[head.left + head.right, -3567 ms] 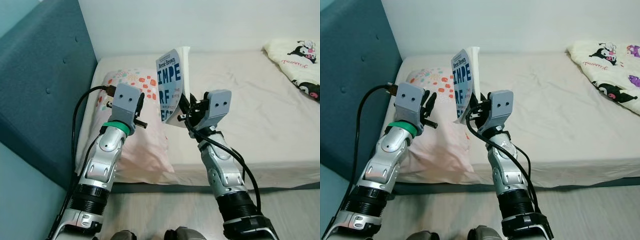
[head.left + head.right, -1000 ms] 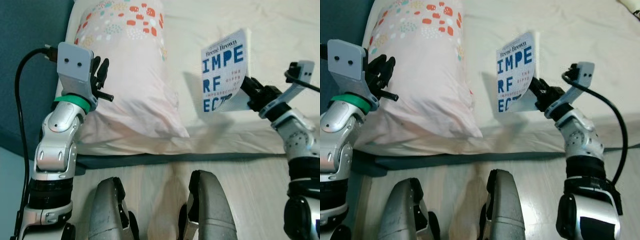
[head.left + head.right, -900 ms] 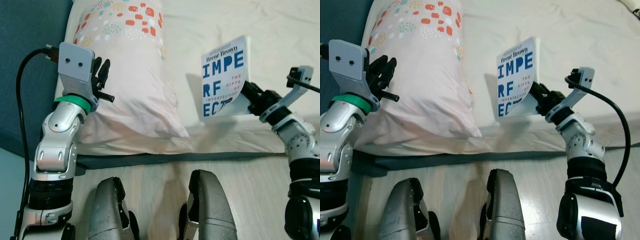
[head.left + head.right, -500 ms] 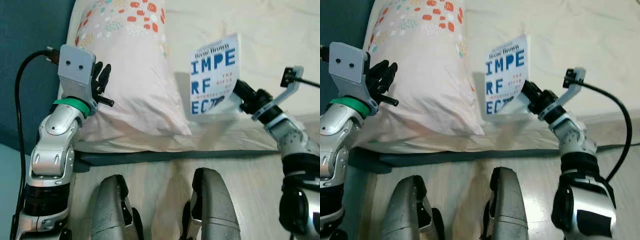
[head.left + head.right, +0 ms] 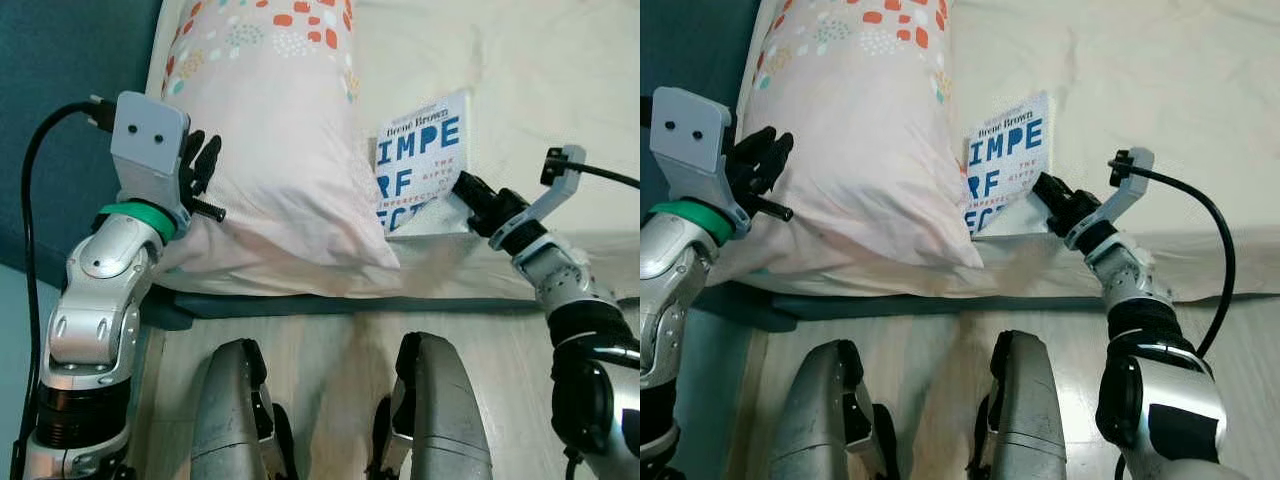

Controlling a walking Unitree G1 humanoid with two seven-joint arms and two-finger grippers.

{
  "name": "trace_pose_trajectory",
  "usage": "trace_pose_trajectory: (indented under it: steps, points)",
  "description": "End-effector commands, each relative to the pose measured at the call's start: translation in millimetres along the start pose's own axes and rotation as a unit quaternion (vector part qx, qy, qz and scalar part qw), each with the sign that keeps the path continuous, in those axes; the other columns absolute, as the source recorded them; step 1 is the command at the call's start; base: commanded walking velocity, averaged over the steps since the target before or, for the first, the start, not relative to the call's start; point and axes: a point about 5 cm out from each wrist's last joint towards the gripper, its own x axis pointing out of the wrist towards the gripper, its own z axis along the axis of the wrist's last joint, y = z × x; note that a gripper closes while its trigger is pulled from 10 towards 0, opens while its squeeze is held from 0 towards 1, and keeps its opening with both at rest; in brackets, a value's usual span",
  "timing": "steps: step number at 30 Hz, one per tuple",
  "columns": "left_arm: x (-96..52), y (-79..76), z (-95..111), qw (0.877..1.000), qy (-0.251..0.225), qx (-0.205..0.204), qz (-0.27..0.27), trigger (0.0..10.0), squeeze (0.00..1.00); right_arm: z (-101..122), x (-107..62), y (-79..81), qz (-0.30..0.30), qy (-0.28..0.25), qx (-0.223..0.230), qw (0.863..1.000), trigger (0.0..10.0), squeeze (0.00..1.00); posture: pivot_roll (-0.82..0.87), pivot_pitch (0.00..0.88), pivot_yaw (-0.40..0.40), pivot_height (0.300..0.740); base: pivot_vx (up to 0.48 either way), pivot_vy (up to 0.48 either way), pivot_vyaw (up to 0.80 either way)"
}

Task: Clean up the room

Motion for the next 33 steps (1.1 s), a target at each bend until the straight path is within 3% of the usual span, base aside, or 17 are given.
trace_pose_trajectory:
  steps: [1, 8, 9, 14, 17, 24, 27, 31, 33]
  points:
    - [-4.8, 4.1, -4, 1.000, 0.012, 0.004, 0.006, 10.0, 0.00, -2, 0.5, -0.2, -0.004, 0.004, -0.007, 1.000, 10.0, 1.00, 0.16, 0.294, 0.165, 0.531, 0.000, 0.000, 0.00]
    - [-4.3, 1.1, -7, 1.000, 0.019, -0.001, 0.005, 10.0, 0.00, 16, 1.9, -5.2, -0.046, -0.017, -0.065, 0.997, 10.0, 1.00, 0.14, 0.280, 0.159, 0.531, 0.000, 0.000, 0.00]
    - [-3.3, 0.1, -7, 1.000, 0.018, -0.002, 0.005, 10.0, 0.00, 19, 0.9, -7.4, -0.064, -0.024, -0.080, 0.994, 10.0, 0.00, 0.13, 0.271, 0.157, 0.531, 0.000, 0.000, 0.00]
    - [0.1, -2.6, -9, 1.000, 0.018, -0.007, 0.003, 10.0, 0.00, 31, -3.0, -12.8, -0.107, -0.051, -0.115, 0.986, 10.0, 0.00, 0.11, 0.253, 0.153, 0.531, 0.000, 0.000, 0.00]
    - [2.1, -4.2, -10, 1.000, 0.018, -0.010, 0.002, 10.0, 0.00, 32, -4.3, -13.2, -0.106, -0.058, -0.120, 0.985, 10.0, 0.00, 0.10, 0.248, 0.152, 0.531, 0.000, 0.000, 0.00]
    - [6.4, -7.9, -10, 1.000, 0.012, -0.017, 0.001, 10.0, 0.00, 30, -7.2, -9.2, -0.105, -0.071, -0.178, 0.976, 10.0, 0.00, 0.07, 0.219, 0.133, 0.531, 0.000, 0.000, 0.00]
    - [7.2, -17.2, -12, 0.999, 0.002, -0.031, -0.008, 10.0, 0.00, 19, -8.8, 23.0, -0.075, -0.127, -0.227, 0.963, 10.0, 0.00, 0.03, 0.172, 0.113, 0.531, 0.000, 0.000, 0.00]
    - [3.9, -34.0, -9, 0.998, -0.013, -0.058, -0.038, 10.0, 0.00, 6, -11.1, 68.3, -0.046, -0.180, -0.239, 0.953, 10.0, 0.00, 0.00, 0.134, 0.090, 0.531, 0.000, 0.000, 0.00]
    - [3.8, -37.3, -9, 0.997, -0.015, -0.061, -0.044, 10.0, 0.00, 4, -11.4, 73.0, -0.044, -0.185, -0.243, 0.951, 10.0, 0.00, -0.01, 0.122, 0.085, 0.531, 0.000, 0.000, 0.00]
